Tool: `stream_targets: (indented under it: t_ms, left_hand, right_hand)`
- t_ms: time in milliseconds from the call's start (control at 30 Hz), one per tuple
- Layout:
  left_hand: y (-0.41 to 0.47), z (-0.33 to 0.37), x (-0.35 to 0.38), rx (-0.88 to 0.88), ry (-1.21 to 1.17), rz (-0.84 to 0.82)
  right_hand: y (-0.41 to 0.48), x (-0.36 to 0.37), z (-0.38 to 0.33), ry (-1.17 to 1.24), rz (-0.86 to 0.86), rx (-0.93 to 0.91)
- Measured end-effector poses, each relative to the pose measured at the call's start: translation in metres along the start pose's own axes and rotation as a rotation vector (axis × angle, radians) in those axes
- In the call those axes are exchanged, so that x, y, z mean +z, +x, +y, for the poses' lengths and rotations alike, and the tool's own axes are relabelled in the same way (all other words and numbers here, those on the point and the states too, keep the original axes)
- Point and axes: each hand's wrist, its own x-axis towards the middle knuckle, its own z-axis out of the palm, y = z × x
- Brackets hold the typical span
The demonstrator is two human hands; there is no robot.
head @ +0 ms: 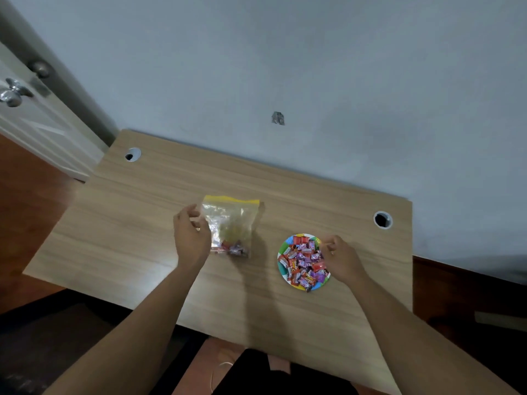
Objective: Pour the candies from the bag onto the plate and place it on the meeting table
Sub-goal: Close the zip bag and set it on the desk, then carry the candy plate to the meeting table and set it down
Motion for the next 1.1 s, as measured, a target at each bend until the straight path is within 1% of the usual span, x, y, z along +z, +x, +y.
stream_targets:
  t_ms: [67,233,300,367,467,567,700,800,933,1100]
  left_hand:
    - [-0.010,0.002,0.019,0.032,-0.017,-0.115]
    - [-0.037,0.004,0.069,-0.077,-0.010,-0.477]
    - [-0.047,0.002,0.089,-0.142,-0.012,-0.571]
    - [-0.055,0.001,0.108,-0.195,-0.001,-0.623]
    - [-0.063,-0.002,0.134,-0.285,0.021,-0.637]
    - [-0.071,-0.007,0.152,-0.282,0.084,-0.611]
    - [-0.080,-0.014,0.172,-0.375,0.060,-0.604]
    - [-0.088,-0.020,0.180,-0.418,0.088,-0.594]
    - [-0.099,-0.026,0.184,-0.432,0.123,-0.550]
    - [-0.107,-0.027,0.183,-0.459,0.107,-0.512]
  right_hand:
    - [0.000,-0.003,0.022,0.005,-0.004,0.058]
    - [-0.001,0.000,0.065,0.059,-0.007,0.196]
    - [0.002,0.004,0.079,0.070,-0.034,0.227]
    - [0.005,0.009,0.092,0.089,-0.061,0.266]
    - [0.011,0.020,0.104,0.124,-0.082,0.280]
    - [0.016,0.031,0.112,0.148,-0.100,0.269]
    - [0.024,0.041,0.121,0.281,-0.097,0.311]
    - [0.029,0.046,0.126,0.328,-0.081,0.315]
    - [0.031,0.049,0.130,0.316,-0.083,0.311]
    - [0.028,0.051,0.135,0.255,-0.082,0.309]
